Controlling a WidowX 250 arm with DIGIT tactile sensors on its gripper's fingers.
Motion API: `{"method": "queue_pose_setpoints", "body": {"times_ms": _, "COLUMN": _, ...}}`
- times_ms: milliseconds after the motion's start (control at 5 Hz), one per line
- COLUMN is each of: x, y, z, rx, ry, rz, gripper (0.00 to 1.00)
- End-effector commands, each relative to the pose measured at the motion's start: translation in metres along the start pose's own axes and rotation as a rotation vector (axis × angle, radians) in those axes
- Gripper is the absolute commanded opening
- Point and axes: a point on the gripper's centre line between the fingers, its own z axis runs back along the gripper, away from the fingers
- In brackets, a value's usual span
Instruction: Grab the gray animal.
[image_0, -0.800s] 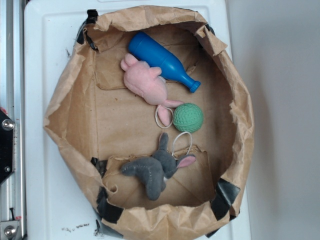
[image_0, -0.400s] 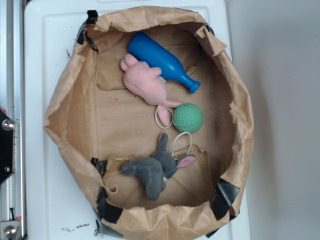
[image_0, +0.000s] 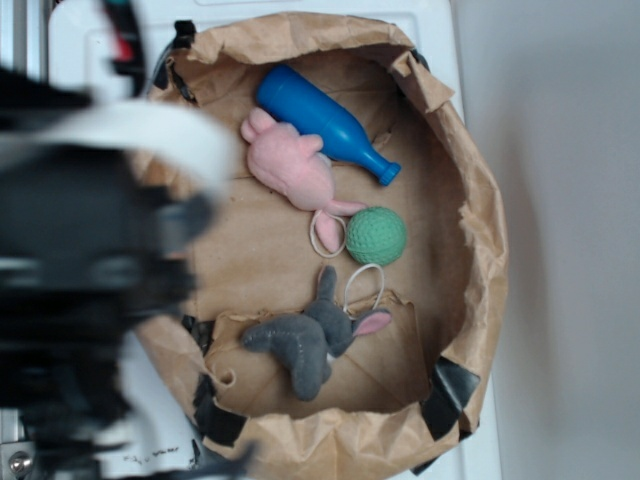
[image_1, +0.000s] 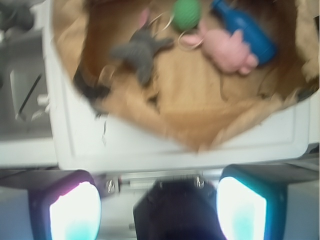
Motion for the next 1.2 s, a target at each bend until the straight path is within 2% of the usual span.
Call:
{"method": "queue_pose_setpoints", "body": {"times_ms": 0, "x": 0.040, "y": 0.013, "z": -0.019, "rx": -0.025, "ry": -0.100, "rz": 0.406, "gripper": 1.00}}
{"method": "queue_pose_setpoints", "body": {"times_ms": 600, "x": 0.040, "y": 0.013, "z": -0.019, "rx": -0.025, "ry": -0.100, "rz": 0.406, "gripper": 1.00}}
{"method": "queue_pose_setpoints", "body": {"times_ms": 800, "x": 0.054, "y": 0.032, "z": -0.048, "rx": -0.078, "ry": -0.142, "rz": 0.447, "gripper": 1.00}}
{"method": "queue_pose_setpoints", "body": {"times_ms": 1000, "x": 0.061, "y": 0.041, "z": -0.064, "rx": -0.083, "ry": -0.156, "rz": 0.465, "gripper": 1.00}}
